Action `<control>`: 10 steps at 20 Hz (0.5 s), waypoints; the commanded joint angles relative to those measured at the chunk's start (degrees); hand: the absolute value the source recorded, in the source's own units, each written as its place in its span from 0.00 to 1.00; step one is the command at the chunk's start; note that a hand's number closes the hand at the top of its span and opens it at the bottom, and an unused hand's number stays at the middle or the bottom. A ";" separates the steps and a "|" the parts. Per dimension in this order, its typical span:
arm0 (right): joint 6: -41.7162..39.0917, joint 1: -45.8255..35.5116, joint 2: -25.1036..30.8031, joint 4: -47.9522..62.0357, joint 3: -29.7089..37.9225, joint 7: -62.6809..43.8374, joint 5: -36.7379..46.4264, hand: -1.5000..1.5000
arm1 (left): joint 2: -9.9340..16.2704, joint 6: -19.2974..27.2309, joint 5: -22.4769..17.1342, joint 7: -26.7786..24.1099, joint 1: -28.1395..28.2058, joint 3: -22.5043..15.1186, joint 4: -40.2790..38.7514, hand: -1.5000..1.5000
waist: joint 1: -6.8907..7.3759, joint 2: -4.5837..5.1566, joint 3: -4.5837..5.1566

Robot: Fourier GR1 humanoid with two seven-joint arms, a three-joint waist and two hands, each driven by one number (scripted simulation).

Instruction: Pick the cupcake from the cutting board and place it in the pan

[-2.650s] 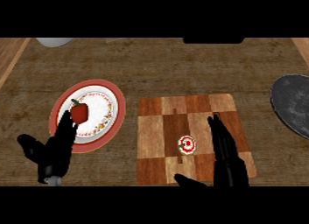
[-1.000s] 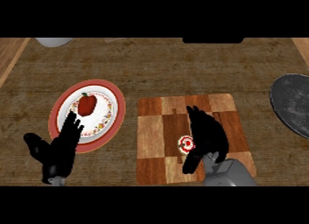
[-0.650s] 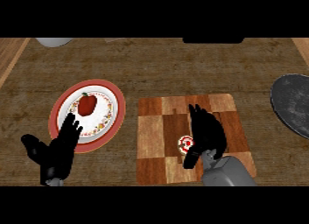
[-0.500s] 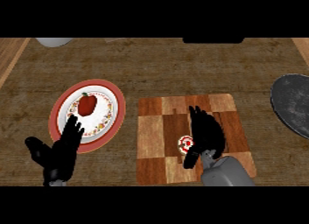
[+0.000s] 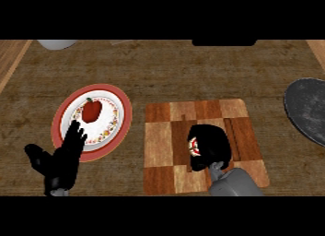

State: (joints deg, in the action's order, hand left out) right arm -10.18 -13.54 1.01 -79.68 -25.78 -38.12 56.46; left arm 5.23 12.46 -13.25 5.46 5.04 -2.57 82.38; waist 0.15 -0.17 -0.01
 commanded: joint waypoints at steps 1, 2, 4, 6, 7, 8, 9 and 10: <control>1.56 0.83 -0.96 1.15 -0.01 1.88 1.99 1.00 | -0.58 0.17 1.05 3.26 1.34 -0.85 3.85 0.50 | 0.01 0.14 0.01; 0.53 3.79 3.62 -0.63 -0.38 7.08 0.83 1.00 | -1.58 0.98 1.46 0.99 -0.89 -0.75 -0.01 0.50 | -0.16 0.15 0.01; -1.02 10.16 8.12 -7.14 -3.80 10.93 -0.01 1.00 | -0.50 0.78 1.18 2.05 -0.56 -0.35 1.22 0.50 | -0.48 0.04 0.01; -5.09 14.25 13.74 -14.97 -5.15 14.83 -2.15 1.00 | -0.94 0.35 0.59 -0.75 -0.55 0.93 -1.78 0.50 | -1.12 -0.09 0.05; -4.40 15.72 16.20 -14.43 -6.12 17.93 -1.80 1.00 | 1.93 -3.66 -1.80 -1.35 2.57 2.64 -0.91 0.50 | -0.76 -0.11 0.05; -4.68 15.81 19.57 -15.93 -3.33 20.40 -2.98 1.00 | -0.86 0.02 0.48 -0.68 -0.77 0.98 -1.53 0.50 | -0.85 0.03 0.03; 0.57 18.52 21.94 -12.51 -2.39 25.73 -2.88 1.00 | 0.32 -0.78 -0.27 0.95 -3.89 2.13 -3.39 0.50 | -1.03 0.15 0.00; -3.82 19.90 21.69 -17.91 -2.68 22.12 -3.40 1.00 | -2.25 2.54 2.30 1.10 -1.32 -0.60 -0.19 0.50 | -0.66 0.04 0.01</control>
State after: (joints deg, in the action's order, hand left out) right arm -12.20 0.35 16.30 -92.13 -28.59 -20.79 54.30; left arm 4.71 12.50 -12.73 5.60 4.11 -1.82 81.63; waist -0.47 -0.32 -0.03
